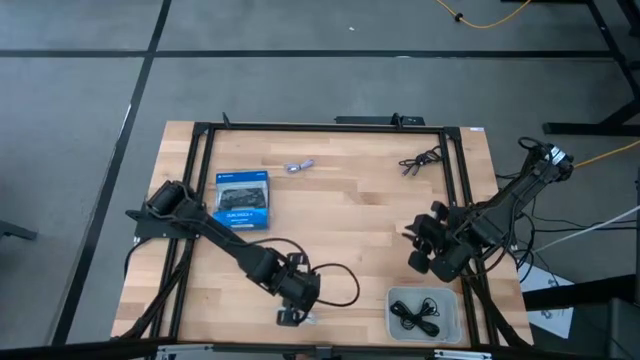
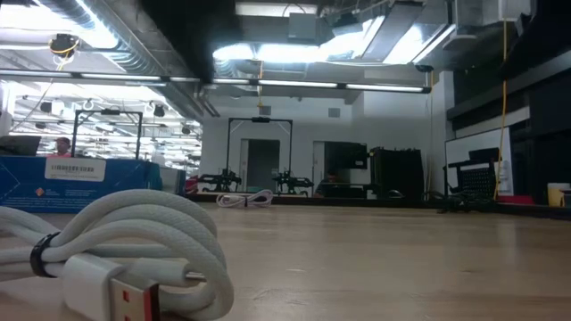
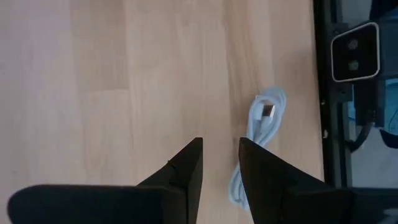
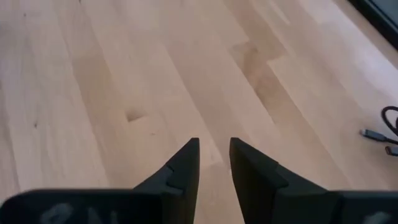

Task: Pick and place USB-C Cables
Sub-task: Put the white charger cable into the white bin

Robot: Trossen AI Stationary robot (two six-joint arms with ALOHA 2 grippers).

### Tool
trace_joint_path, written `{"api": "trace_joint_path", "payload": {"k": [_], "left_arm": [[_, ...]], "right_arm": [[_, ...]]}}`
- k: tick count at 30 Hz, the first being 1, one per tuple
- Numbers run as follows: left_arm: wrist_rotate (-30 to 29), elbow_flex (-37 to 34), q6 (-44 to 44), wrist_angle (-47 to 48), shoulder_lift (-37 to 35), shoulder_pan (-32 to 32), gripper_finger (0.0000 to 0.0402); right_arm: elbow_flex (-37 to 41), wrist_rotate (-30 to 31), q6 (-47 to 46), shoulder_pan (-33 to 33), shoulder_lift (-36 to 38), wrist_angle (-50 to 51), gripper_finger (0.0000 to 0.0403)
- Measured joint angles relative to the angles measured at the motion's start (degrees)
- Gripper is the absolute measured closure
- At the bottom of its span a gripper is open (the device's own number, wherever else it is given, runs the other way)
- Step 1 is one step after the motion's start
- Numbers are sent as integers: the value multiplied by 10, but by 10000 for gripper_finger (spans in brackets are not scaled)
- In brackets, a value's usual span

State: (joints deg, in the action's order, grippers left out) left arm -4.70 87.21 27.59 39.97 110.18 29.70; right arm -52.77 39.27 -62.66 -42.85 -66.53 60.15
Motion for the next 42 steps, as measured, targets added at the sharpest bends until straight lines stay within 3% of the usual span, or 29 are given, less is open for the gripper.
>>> {"api": "trace_joint_path", "payload": {"k": [12,17,30,42], "left_arm": [[9,-50,-116,-133,41,15,305],[40,-50,-97,-122,60,16,305],[43,-49,-71,-121,74,54,305],[-16,-46,-72,-117,119,56,312]], "right_arm": [[0,31,-3,0,0,0,309],[1,31,-3,0,0,0,309],[1,31,-2,0,0,1,309],[1,24,-3,0,0,-1,309]]}}
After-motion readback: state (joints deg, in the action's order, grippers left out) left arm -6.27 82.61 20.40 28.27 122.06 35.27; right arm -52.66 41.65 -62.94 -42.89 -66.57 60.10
